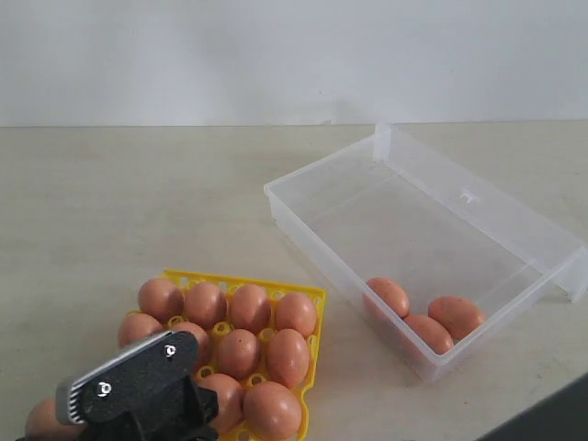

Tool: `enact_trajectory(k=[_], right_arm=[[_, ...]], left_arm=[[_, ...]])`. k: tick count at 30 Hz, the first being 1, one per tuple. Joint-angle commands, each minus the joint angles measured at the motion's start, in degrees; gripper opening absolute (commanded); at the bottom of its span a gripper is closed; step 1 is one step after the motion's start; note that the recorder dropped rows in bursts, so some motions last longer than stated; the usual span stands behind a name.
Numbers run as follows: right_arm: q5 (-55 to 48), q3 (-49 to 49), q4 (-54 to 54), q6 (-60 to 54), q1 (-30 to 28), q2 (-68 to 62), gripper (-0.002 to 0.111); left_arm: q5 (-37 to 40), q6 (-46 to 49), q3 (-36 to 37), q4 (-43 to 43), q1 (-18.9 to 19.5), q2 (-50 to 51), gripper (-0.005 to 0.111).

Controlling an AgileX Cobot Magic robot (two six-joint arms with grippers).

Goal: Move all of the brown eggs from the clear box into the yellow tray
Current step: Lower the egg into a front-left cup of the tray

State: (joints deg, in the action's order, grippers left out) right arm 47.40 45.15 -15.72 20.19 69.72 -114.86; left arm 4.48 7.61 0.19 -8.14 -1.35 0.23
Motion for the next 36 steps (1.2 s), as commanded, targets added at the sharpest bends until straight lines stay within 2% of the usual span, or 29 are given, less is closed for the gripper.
enact_trajectory(k=[1, 5, 11, 17, 23, 29, 36], right_arm=[[-11.23, 6.35, -1.62, 1.17, 0.16, -1.64, 0.0], [-7.1, 8.45, -2.68, -4.18, 0.16, -1.65, 0.0], [-7.35, 8.45, -5.67, -9.68, 0.16, -1.65, 0.0], [-6.7, 8.45, -22.12, -25.26, 3.35, -1.65, 0.0], [-6.43, 8.45, -26.49, -31.5, 6.49, -1.65, 0.0], [-5.08, 8.45, -38.08, -40.35, 6.49, -1.65, 0.0], [-7.99, 8.45, -37.05, -41.46, 6.77, -1.65, 0.0]], left_arm=[[-0.11, -0.37, -0.19, -0.2, 0.08, -0.23, 0.004], [-0.21, -0.37, -0.19, -0.2, 0.08, -0.23, 0.004], [-0.21, -0.37, -0.19, -0.2, 0.08, -0.23, 0.004], [-0.21, -0.37, -0.19, -0.2, 0.08, -0.23, 0.004], [-0.21, -0.37, -0.19, -0.2, 0.08, -0.23, 0.004], [0.05, -0.37, -0.19, -0.2, 0.08, -0.23, 0.004], [-0.12, -0.37, -0.19, -0.2, 0.08, -0.23, 0.004]])
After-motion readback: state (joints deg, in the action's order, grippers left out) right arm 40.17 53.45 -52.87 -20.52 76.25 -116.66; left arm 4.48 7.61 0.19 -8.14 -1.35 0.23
